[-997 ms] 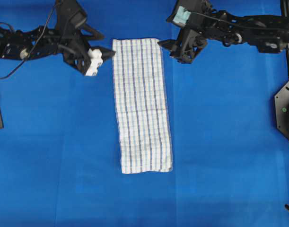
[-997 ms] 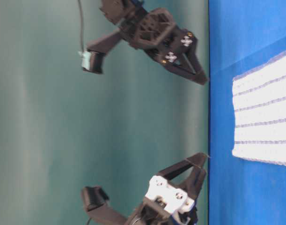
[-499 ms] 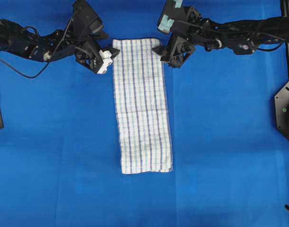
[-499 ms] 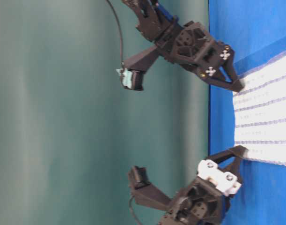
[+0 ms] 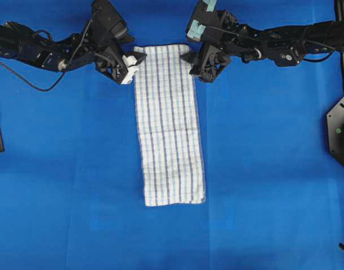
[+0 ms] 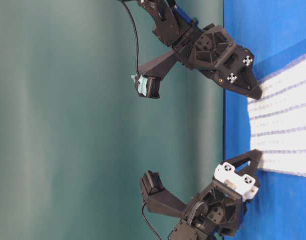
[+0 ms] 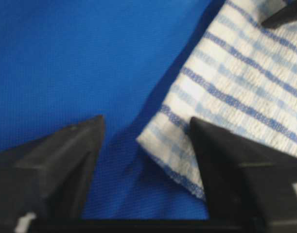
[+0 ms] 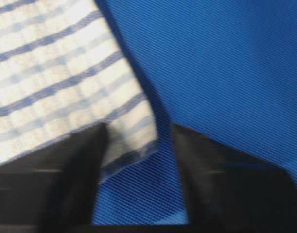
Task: Fold the blue towel.
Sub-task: 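Move both grippers to the strip's top corners and grasp them, then lift the top end and fold it down toward the bottom end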
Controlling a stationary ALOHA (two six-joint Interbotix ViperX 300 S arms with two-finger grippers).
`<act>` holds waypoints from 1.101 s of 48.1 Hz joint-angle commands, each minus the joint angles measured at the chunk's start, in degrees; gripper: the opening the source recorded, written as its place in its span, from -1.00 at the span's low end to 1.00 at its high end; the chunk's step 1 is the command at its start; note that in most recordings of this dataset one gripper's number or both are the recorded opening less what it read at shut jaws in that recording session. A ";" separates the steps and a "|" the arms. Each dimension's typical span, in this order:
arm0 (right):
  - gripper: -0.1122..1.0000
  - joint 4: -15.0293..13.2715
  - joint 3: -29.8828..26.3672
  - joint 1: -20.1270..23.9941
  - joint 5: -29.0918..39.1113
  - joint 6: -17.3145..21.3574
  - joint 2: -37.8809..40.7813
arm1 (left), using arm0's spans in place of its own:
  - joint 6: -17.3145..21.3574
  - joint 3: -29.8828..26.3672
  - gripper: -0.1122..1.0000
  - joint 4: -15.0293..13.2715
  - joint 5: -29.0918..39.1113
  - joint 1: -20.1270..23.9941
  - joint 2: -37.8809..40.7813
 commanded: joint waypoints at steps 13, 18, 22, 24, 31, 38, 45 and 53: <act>-0.83 -0.18 -0.88 0.79 -0.44 -0.18 -0.79 | 0.00 -0.53 -0.72 0.18 1.05 -1.58 -0.35; -0.83 -0.09 -0.88 0.97 -0.44 -0.18 -0.70 | 0.00 -0.70 -0.72 0.18 0.97 -1.67 -0.35; -0.83 -0.09 -0.88 0.97 -0.62 0.00 -0.70 | 0.00 -0.88 -0.72 0.18 0.97 -1.58 -0.35; -0.83 -0.09 -0.97 0.97 -0.79 0.18 -0.70 | 0.09 -1.05 -0.72 0.26 0.88 -1.58 -0.35; -0.83 0.00 -0.97 1.05 -1.32 0.26 -0.79 | 2.02 -2.11 -0.72 0.26 1.14 -1.67 -0.62; -0.83 0.00 -0.97 1.23 -1.05 0.35 -1.76 | 5.36 -3.87 -0.72 0.26 2.29 -1.76 -2.29; -0.83 0.09 -0.53 1.67 -1.05 0.35 -4.13 | 5.63 -4.48 -0.72 0.18 4.66 -1.76 -5.98; -0.83 0.09 0.09 2.81 -0.97 0.44 -7.47 | 5.63 -3.43 -0.72 0.18 8.17 -1.76 -10.81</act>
